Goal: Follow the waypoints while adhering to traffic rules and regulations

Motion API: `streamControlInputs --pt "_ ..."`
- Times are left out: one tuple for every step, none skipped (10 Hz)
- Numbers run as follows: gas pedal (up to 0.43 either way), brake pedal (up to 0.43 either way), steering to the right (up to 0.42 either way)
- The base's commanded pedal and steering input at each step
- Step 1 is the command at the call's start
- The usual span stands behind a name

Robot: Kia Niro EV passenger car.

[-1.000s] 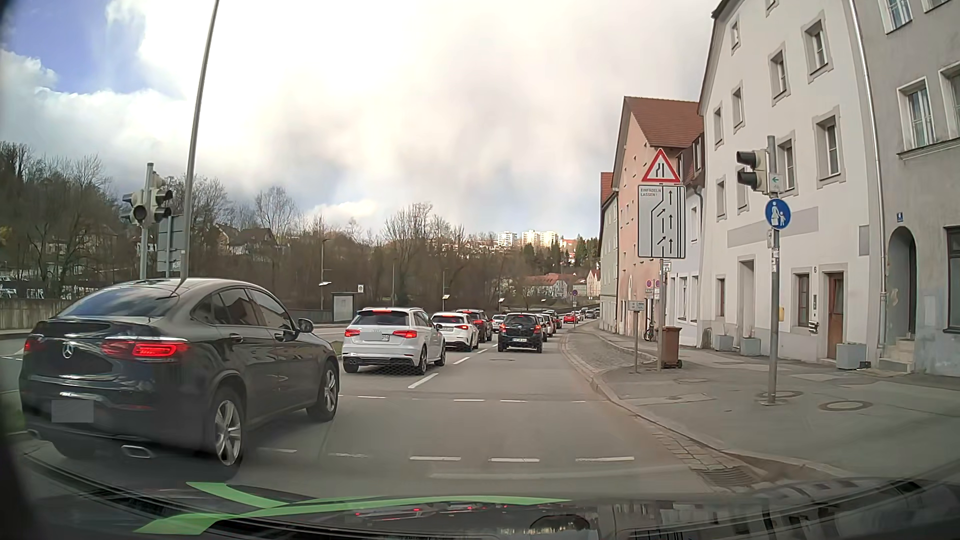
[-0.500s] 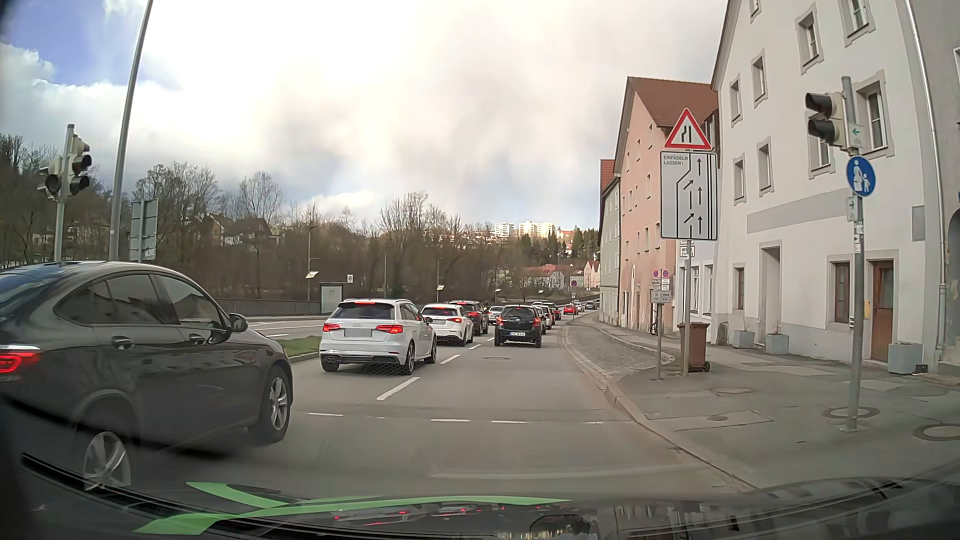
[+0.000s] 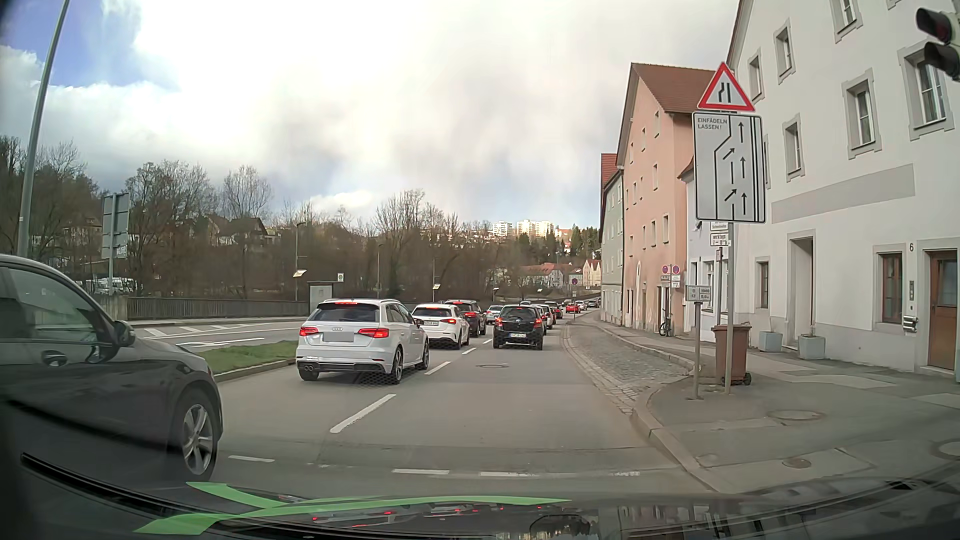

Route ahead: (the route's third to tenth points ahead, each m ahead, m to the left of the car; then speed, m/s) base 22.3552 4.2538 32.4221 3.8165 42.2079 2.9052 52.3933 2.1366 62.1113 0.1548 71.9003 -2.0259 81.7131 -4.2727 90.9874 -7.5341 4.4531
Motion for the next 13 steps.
streamControlInputs --pt "0.0 0.0 0.003" --pt "0.0 0.0 0.003" --pt "0.0 0.0 0.003" --pt "0.0 0.0 0.003" --pt "0.0 0.0 0.003" --pt "0.0 0.0 0.003" --pt "0.0 0.0 0.003" --pt "0.0 0.0 0.004" --pt "0.0 0.0 0.004" --pt "0.0 0.0 0.004" --pt "0.0 0.0 0.006" --pt "0.0 0.0 0.008" --pt "0.0 0.0 0.011"
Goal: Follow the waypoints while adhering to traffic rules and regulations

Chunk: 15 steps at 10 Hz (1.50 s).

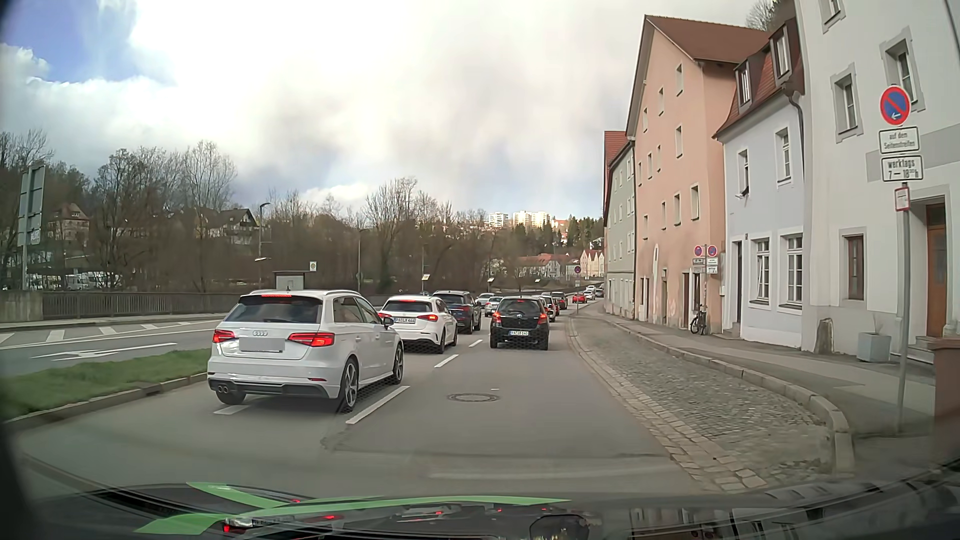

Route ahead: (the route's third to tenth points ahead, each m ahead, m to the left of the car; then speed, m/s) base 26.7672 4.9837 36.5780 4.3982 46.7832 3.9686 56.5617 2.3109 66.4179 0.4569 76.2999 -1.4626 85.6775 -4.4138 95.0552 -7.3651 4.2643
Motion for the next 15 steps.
streamControlInputs --pt "0.0 0.0 0.013" --pt "0.0 0.0 0.012" --pt "0.0 0.0 0.009" --pt "0.0 0.0 0.008" --pt "0.0 0.0 0.01" --pt "0.0 0.0 0.011" --pt "0.0 0.0 0.011" --pt "0.0 0.0 0.01" --pt "0.0 0.0 0.01" --pt "0.0 0.0 0.009" --pt "0.0 0.0 0.009" --pt "0.0 0.0 0.009" --pt "0.0 0.0 0.008" --pt "0.0 0.0 0.008" --pt "0.0 0.0 0.008"
